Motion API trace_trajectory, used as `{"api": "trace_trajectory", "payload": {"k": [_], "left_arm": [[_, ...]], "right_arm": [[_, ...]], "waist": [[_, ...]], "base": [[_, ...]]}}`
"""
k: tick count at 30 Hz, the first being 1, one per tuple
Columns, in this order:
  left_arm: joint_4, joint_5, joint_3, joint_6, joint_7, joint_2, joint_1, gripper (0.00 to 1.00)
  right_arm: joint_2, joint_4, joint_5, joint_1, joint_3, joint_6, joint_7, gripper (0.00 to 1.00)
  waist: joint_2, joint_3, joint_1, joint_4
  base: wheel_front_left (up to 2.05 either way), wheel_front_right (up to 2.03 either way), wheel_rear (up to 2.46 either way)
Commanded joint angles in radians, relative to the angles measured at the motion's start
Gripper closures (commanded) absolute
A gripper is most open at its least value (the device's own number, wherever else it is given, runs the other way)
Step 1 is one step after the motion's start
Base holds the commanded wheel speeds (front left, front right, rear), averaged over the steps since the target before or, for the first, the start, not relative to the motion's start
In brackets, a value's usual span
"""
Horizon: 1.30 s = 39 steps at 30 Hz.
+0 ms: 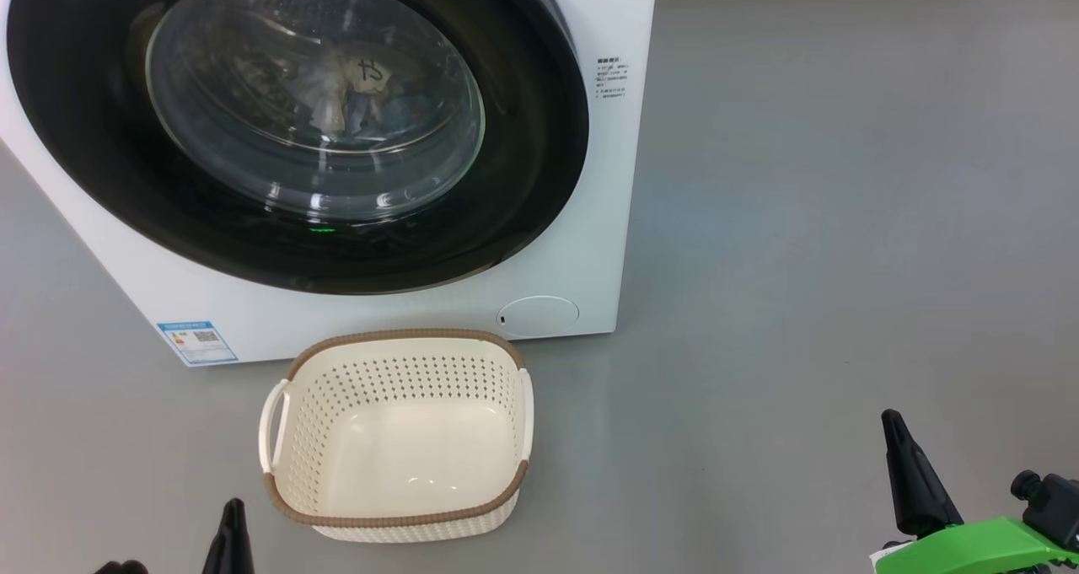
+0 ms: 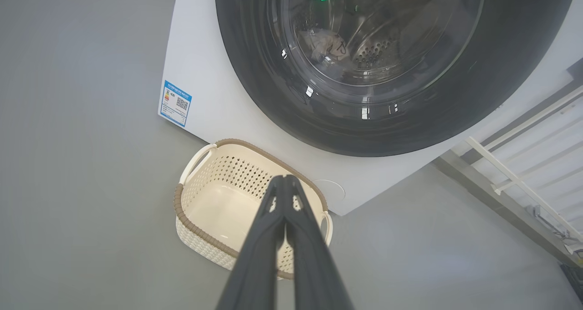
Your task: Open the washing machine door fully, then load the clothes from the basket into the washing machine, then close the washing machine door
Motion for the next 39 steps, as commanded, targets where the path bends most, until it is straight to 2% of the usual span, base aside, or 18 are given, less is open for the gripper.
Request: {"api": "trace_trajectory", "payload": {"k": [1, 39], "left_arm": [[-0.018, -0.030, 0.018, -0.007, 0.005, 0.016, -0.039, 1.00], [0.001, -0.456, 0.043, -0.037, 0.116, 0.029, -0.097, 1.00]], "right_arm": [[-0.004, -0.019, 0.035, -0.045, 0.004, -0.002, 0.007, 1.00], [0.006, 0.017, 0.467, -0.079, -0.005, -0.004, 0.119, 1.00]], "waist": [[-0.0001, 0.000, -0.0001, 0.000], [-0.0001, -0.012, -0.0001, 0.004]], "base": [[0.00, 0.00, 0.00], [0.00, 0.00, 0.00]]}}
